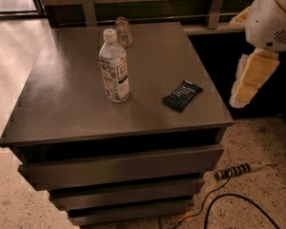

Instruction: Knock blue plastic bottle over

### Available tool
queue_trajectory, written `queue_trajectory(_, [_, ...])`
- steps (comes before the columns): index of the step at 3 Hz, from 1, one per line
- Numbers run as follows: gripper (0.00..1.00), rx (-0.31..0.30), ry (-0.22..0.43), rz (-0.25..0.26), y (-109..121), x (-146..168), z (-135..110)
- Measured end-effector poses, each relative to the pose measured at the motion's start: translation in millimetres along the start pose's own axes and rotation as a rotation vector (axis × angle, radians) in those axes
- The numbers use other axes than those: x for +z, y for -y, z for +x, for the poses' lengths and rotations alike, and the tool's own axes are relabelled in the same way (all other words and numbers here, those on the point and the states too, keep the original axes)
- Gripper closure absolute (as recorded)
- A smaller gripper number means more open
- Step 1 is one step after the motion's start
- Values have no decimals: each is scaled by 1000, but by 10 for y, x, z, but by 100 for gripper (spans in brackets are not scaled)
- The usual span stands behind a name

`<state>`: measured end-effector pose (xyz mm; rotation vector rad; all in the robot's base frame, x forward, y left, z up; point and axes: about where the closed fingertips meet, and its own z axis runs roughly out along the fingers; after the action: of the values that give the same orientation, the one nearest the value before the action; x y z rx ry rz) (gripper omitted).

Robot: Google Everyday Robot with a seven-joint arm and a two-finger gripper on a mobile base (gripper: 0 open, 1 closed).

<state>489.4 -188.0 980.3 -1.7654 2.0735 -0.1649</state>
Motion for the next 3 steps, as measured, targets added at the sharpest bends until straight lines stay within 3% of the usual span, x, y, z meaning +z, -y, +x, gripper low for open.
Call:
queue_trajectory(2, [0,1,14,0,25,0,-27])
queue_trajectory(3, [0,-14,96,-5,199,123,-272])
